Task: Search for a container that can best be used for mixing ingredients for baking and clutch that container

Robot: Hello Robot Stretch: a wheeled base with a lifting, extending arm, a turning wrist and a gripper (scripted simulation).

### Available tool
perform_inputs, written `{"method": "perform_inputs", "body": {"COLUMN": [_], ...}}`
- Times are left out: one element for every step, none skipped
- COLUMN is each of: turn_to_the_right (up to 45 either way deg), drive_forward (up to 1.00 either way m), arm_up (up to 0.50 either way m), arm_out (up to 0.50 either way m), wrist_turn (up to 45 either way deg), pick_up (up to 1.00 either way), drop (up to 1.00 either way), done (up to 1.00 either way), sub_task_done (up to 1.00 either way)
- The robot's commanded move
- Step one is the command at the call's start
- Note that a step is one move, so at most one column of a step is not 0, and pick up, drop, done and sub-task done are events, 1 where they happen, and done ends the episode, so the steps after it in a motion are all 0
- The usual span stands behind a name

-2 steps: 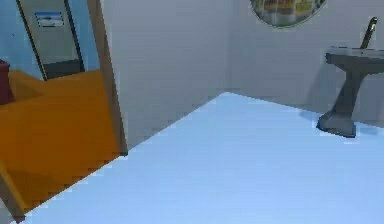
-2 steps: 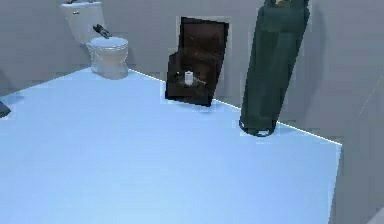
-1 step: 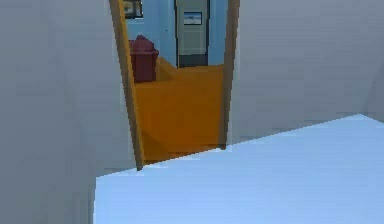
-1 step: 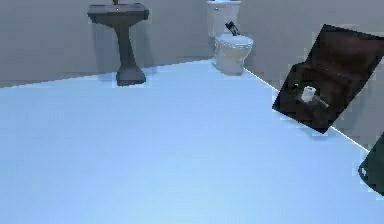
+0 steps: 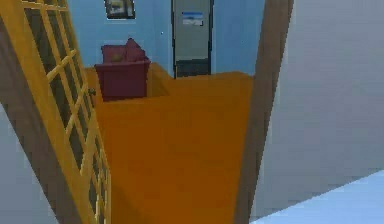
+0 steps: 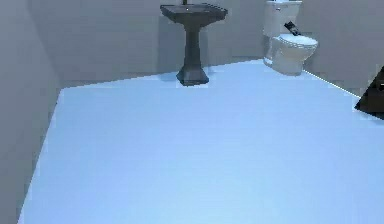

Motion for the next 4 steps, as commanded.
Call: {"method": "perform_inputs", "body": {"turn_to_the_right": [0.0,-15.0,0.0,-3.0], "drive_forward": [0.35,0.00,0.30,0.00], "arm_up": [0.00,0.00,0.00,0.00], "arm_out": [0.00,0.00,0.00,0.00], "wrist_turn": [0.0,0.0,0.0,0.0], "pick_up": [0.00,0.00,0.00,0.00], "drop": [0.00,0.00,0.00,0.00], "done": [0.00,0.00,0.00,0.00], "sub_task_done": [0.00,0.00,0.00,0.00]}}
